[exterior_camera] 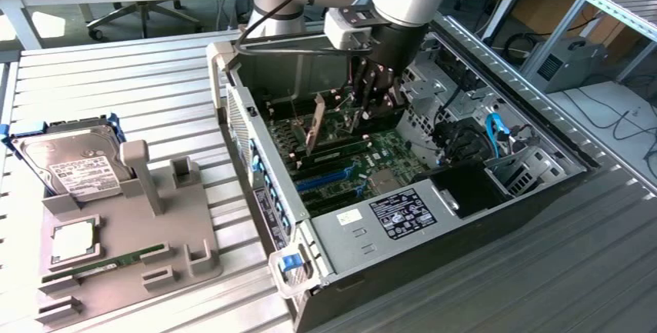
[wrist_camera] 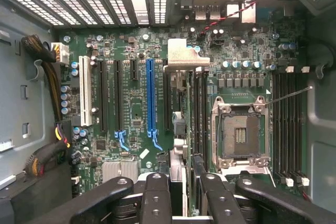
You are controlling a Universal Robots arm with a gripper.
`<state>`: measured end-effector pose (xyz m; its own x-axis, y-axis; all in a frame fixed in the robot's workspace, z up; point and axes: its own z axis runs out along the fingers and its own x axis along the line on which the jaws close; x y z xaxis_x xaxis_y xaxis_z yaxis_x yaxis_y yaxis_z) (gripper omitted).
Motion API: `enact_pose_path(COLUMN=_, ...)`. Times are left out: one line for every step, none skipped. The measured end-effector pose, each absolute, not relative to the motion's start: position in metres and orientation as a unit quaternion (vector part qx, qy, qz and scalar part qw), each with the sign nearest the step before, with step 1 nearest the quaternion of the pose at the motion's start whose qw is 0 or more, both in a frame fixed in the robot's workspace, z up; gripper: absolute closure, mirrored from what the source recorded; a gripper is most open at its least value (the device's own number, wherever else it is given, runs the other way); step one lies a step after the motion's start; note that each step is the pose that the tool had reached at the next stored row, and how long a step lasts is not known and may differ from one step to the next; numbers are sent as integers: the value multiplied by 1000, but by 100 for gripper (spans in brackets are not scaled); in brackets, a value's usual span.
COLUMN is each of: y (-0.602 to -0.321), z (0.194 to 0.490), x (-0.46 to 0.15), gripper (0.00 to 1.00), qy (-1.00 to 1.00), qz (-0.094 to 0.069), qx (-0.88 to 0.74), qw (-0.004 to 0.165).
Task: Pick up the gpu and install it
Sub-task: 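Insert the gpu into the slot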
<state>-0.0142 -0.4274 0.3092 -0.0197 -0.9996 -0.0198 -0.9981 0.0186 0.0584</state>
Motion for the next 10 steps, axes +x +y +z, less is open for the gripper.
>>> enact_pose_path(y=-427, z=309, x=-14, gripper=73, qy=-714, qz=-28, qx=700, qw=13)
enact_pose_path(y=-428, z=309, x=-15, gripper=73, qy=-713, qz=-28, qx=700, qw=13)
enact_pose_path(y=-428, z=309, x=-15, gripper=73, qy=-713, qz=-28, qx=700, qw=13)
enact_pose_path(y=-428, z=309, x=-15, gripper=73, qy=-713, qz=-28, qx=700, qw=13)
enact_pose_path(y=-429, z=309, x=-16, gripper=73, qy=-713, qz=-28, qx=700, qw=13)
enact_pose_path(y=-429, z=308, x=-16, gripper=73, qy=-713, qz=-28, qx=700, qw=13)
enact_pose_path(y=-430, z=308, x=-16, gripper=73, qy=-713, qz=-28, qx=700, qw=13)
enact_pose_path(y=-430, z=308, x=-17, gripper=73, qy=-714, qz=-28, qx=700, qw=13)
enact_pose_path(y=-431, z=308, x=-17, gripper=73, qy=-713, qz=-28, qx=700, qw=13)
enact_pose_path(y=-431, z=308, x=-17, gripper=73, qy=-713, qz=-28, qx=700, qw=13)
